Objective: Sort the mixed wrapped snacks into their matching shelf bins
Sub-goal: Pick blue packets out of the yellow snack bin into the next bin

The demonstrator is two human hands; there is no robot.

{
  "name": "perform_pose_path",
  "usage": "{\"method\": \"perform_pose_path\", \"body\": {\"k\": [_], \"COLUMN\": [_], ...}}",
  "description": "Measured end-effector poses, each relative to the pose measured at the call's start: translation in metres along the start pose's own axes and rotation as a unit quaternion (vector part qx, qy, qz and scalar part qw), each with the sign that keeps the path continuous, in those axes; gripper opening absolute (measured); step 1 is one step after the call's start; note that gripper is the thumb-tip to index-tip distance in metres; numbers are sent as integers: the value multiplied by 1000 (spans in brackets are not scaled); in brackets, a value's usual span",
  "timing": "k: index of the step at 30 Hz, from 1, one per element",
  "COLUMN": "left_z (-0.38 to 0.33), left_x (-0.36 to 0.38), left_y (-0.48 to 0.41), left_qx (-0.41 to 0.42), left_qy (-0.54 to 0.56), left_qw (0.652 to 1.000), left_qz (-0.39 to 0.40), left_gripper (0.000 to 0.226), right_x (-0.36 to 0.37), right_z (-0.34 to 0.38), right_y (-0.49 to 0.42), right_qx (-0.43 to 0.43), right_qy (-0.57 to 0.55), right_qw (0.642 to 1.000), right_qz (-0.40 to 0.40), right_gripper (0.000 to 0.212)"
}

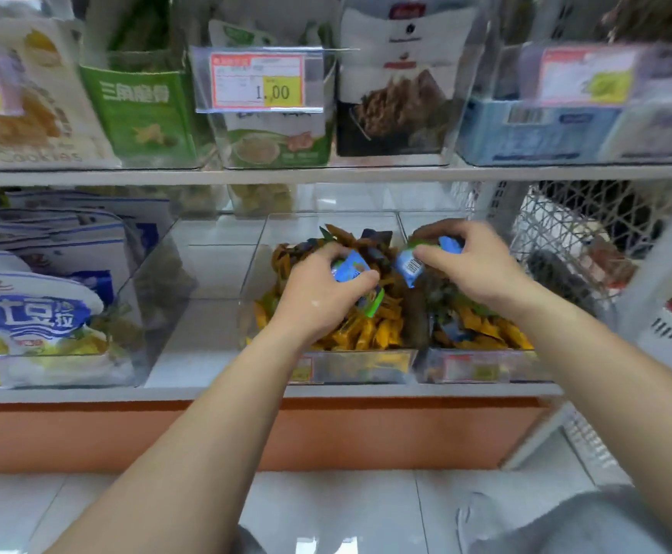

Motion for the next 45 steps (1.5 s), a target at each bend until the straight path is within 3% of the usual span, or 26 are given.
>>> {"method": "perform_pose_path", "body": {"k": [7,10,13,16,18,21,25,30,33,38,41,45], "left_z": [-70,-79,-71,-65,-64,-48,13,74,87,94,102,101], "left_x": [105,147,177,179,157,108,39,2,-1,-6,-6,-6], "left_y": [-31,-42,-47,-48,-50,-47,-32,-12,-2,-1,-6,-7], "left_qx": [87,122,149,153,137,100,2,-75,-68,-53,-89,-106], "left_qy": [-18,-85,-218,-269,-248,-204,-209,-297,-325,-378,-363,-330], "left_qw": [996,987,959,945,955,972,976,944,928,913,916,927], "left_qz": [27,66,98,109,84,65,67,122,169,145,147,141], "left_gripper": [47,47,51,64,73,52,34,27,37,66,72,49], "right_x": [-72,-81,-73,-61,-68,-78,-29,69,123,180,190,182], "right_z": [-82,-112,-128,-130,-126,-105,-41,29,32,19,13,13], "right_y": [-2,-4,-6,-8,-9,-12,-9,17,21,26,23,10], "right_qx": [49,79,90,89,83,57,-37,-147,-133,-133,-148,-209], "right_qy": [7,-8,47,101,140,156,147,101,81,151,211,357], "right_qw": [990,987,988,990,985,981,988,977,963,920,899,870], "right_qz": [-129,-143,-113,-45,-59,-96,-26,120,221,336,353,268], "right_gripper": [16,22,22,31,50,49,30,27,25,35,39,43]}}
Point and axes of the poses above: each hand's wrist, its own y-axis away from the middle knuckle, its own x-axis out of the palm, z = x × y, the point moved 10 cm from there along -y, towards the middle knuckle, and after that the axes turned 4 degrees about y, right-handed, at the moved point
